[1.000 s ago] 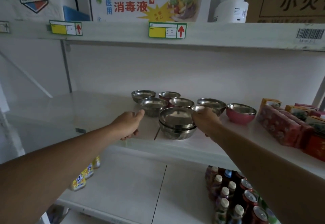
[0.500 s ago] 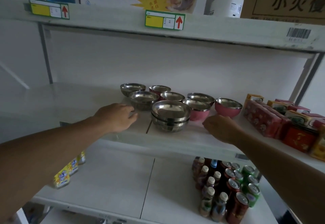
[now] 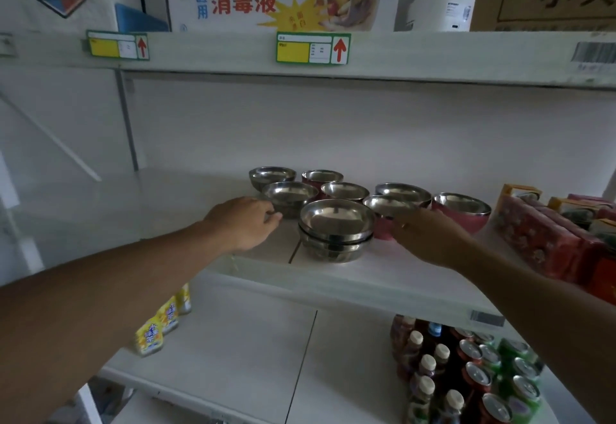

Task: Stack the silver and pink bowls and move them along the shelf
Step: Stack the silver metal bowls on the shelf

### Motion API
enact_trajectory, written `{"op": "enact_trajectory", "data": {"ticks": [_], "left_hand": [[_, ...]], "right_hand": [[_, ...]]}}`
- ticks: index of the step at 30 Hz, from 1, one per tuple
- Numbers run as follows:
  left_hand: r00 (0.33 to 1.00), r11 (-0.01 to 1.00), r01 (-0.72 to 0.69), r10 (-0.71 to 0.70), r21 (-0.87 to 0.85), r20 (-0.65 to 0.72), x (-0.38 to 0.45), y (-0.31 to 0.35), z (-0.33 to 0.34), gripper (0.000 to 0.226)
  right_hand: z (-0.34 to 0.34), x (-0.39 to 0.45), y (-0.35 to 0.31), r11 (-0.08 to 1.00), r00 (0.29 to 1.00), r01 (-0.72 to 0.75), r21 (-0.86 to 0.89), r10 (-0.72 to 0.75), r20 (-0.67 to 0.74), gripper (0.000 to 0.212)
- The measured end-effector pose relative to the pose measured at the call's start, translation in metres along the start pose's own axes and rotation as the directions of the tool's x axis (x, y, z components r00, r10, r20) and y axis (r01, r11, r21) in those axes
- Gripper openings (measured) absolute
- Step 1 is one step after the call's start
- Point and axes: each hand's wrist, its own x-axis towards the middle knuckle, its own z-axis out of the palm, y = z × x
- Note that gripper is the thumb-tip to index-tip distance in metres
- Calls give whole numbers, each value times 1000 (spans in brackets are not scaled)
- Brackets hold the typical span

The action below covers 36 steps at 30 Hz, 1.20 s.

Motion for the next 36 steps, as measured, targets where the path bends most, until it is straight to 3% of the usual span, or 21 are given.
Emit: {"op": "enact_trajectory", "data": {"ticks": [2,4,7,10,15,24,29,33,36], "left_hand": [[999,999,33,-33,3,14,4,-2,-8,46],[998,998,66,-66,-5,12,10,-4,-17,46],[994,994,109,-109,-14,-4,17,-6,-27,48],[989,989,147,-147,-2,8,22,-5,-30,44],[979,980,200,-200,0,47,29,2,-28,35],[942,945,325,-320,-34,99,68,-11,-8,62],[903,874,429,-408,-228,137,103,-32,14,68],[855,734,518,-450,-440,255,129,-37,31,58],[851,637,525,-394,-564,348,141,-40,46,40]], "right_hand": [[-9,17,-2,989,996,79,-128,-73,56,37],[-16,35,4,948,998,23,-318,-5,59,33],[-23,55,10,978,986,-166,-130,168,1,28],[-22,73,15,984,985,-173,42,174,-8,18],[-10,95,14,991,995,-92,93,90,31,29],[1,123,12,989,991,-104,101,95,91,27],[7,139,21,982,987,-155,104,150,53,28],[12,154,29,982,985,-170,84,167,43,27],[19,167,27,984,987,-160,71,158,44,26]]}}
